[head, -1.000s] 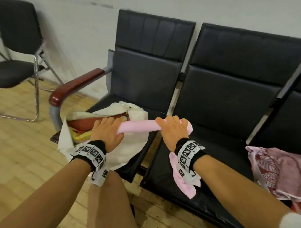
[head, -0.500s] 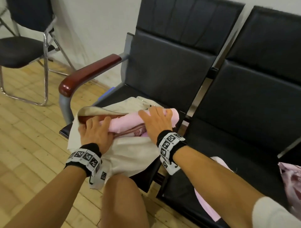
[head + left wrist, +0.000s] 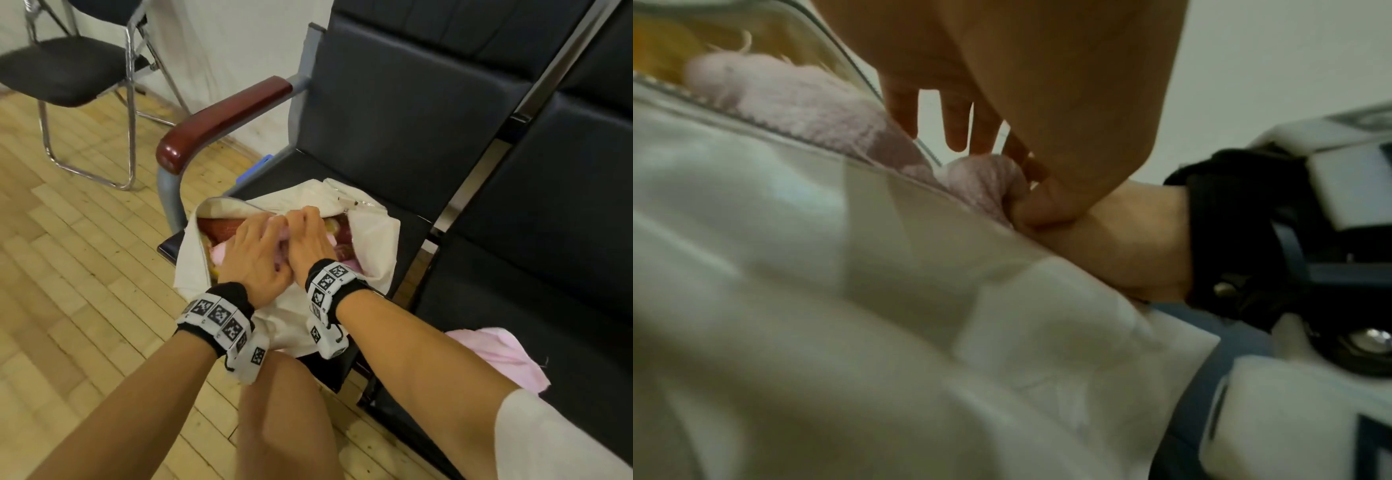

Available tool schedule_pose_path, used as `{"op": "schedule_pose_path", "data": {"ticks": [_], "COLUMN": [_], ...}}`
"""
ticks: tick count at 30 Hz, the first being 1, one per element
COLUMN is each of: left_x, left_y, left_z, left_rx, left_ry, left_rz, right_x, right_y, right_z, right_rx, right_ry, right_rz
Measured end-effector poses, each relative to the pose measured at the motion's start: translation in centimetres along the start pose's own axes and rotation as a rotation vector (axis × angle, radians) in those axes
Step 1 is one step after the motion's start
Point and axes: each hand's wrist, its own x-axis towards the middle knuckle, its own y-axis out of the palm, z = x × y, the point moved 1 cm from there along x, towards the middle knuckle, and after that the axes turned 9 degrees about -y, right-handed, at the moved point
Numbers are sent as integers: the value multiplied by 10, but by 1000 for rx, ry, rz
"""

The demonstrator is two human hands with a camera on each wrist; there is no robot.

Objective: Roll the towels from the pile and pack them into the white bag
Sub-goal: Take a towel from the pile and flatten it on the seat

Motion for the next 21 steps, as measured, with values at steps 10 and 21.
{"op": "schedule_pose_path", "data": {"ticks": [10,21], "left_x": [9,15], "left_y": [16,6], "left_z": [-32,-98], "left_rx": [142,111], "left_ry": [88,63], "left_rz": [308,291], "right_x": [-37,-76], "right_y": [-35,-102], "right_z": [-82,-93], "right_rx": [-524,-108], "right_ry": [12,29], "right_rz": [425,324]}}
